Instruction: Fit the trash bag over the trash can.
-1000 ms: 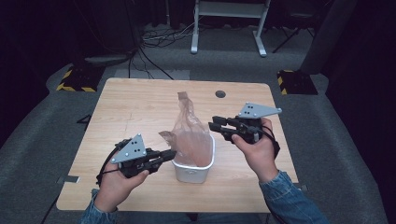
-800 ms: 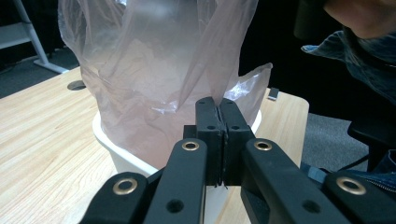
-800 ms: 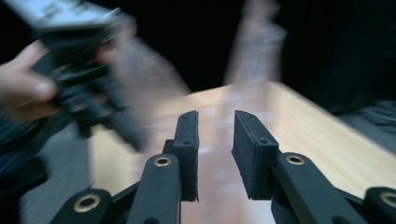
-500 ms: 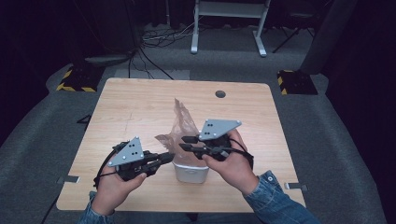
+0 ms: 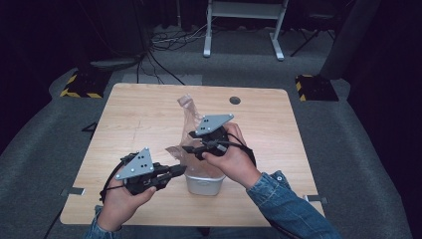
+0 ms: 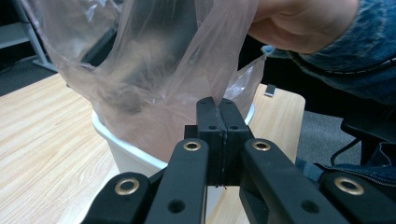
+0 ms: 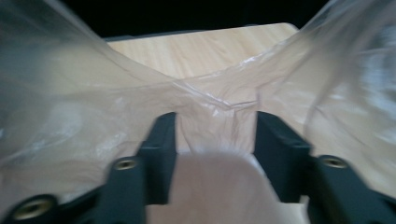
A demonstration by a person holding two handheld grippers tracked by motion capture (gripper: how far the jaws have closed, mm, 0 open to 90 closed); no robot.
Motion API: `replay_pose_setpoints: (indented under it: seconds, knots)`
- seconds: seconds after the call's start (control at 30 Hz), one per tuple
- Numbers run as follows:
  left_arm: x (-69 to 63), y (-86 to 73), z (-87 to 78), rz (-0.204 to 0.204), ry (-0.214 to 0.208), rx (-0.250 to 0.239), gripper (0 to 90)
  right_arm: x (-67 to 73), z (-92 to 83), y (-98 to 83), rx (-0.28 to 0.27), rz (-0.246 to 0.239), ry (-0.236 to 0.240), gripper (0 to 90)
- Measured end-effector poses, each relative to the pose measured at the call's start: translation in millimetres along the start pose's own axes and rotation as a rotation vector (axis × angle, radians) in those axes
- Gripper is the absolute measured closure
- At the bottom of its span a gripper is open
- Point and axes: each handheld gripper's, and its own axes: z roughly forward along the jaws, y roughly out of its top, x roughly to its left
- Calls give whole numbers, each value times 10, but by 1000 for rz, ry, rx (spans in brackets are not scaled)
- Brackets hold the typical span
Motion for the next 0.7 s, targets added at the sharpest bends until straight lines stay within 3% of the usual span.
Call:
replay_pose_setpoints:
  seconds: [0.07,0.1,0.13,0.3,0.37,0.47,0.63,0.7]
  knots:
    - [1,-1,1,1,1,0,896,-30,29,-12,-2,22,61,704]
    - [3,-3,-2,2,2,-1,896,-30,29,-12,-2,22,61,704]
    - [15,-7,-21,7,13,-4,893,-48,25,-22,-12,34,101,889]
    - [56,-29,-80,-17,28,-25,836,-67,-55,-44,-31,46,81,900]
    - [78,-43,-119,-32,50,-48,667,-75,-116,-59,-42,58,80,900]
    - [167,-93,-243,-55,120,-80,517,-76,-264,-111,-74,74,80,900]
    - [291,-81,-328,-77,181,-98,468,-96,-384,-195,-108,92,113,900]
    - [322,-20,-281,-80,176,-101,426,-87,-407,-224,-111,81,127,900]
